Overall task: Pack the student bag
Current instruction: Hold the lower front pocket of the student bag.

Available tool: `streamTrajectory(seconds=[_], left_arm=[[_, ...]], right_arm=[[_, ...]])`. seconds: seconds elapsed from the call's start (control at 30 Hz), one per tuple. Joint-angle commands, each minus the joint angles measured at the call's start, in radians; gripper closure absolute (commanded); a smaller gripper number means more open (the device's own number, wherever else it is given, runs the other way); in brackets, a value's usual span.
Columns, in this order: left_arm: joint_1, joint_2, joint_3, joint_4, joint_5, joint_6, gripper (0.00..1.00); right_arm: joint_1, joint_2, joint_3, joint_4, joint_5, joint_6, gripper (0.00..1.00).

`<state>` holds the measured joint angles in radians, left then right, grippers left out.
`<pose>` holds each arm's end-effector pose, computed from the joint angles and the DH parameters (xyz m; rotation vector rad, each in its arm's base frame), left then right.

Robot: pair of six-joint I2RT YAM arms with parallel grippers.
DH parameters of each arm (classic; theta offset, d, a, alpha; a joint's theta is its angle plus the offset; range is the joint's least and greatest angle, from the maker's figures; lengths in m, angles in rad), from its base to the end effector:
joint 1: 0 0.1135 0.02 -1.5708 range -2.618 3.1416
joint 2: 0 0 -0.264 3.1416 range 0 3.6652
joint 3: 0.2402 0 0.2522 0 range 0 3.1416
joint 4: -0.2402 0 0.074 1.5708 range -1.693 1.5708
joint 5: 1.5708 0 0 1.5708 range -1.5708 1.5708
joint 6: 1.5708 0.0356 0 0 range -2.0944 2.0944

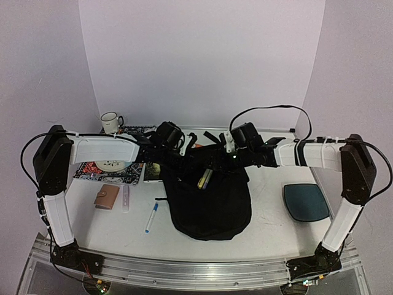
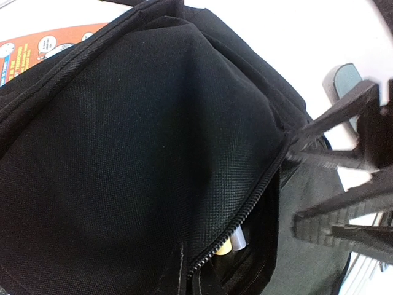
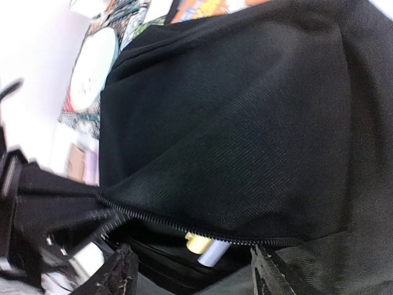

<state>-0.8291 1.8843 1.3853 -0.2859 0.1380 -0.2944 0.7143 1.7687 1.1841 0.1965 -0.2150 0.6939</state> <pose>0.2818 -0.3148 0.2229 0.7177 2.3534 -0.6869 0.3048 0.2743 0.2460 -0.1755 2.1212 1.0975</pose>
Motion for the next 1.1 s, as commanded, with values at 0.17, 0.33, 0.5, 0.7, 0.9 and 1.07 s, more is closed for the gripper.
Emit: streamTrajectory(seconds=[0.17, 0.33, 0.5, 0.7, 0.9, 1.07], left_arm=[[0.005, -0.040, 0.035, -0.003, -0.001, 0.035, 1.00], [0.005, -0.033, 0.041, -0.002, -0.010, 0.028, 1.00], [0.005, -0.036, 0.035, -0.002, -0.008, 0.022, 0.92], [0.005, -0.036, 0.015, 0.002, -0.006, 0.008, 0.91], [0.004, -0.041, 0.018, 0.009, 0.012, -0.005, 0.97], [0.004, -0.042, 0.026, 0.011, 0.032, -0.004, 0.98]], right_arm=[[-0.004, -0.037, 0.037, -0.085, 0.101, -0.474, 0.33], [-0.003, -0.040, 0.032, -0.093, 0.039, -0.497, 0.31], [-0.004, -0.063, -0.005, -0.102, 0.100, -0.526, 0.31], [-0.004, -0.047, 0.006, -0.122, 0.187, -0.610, 0.30], [0.007, 0.018, 0.060, -0.124, 0.236, -0.706, 0.30], [0.016, 0.091, 0.121, -0.124, 0.276, -0.769, 0.30]])
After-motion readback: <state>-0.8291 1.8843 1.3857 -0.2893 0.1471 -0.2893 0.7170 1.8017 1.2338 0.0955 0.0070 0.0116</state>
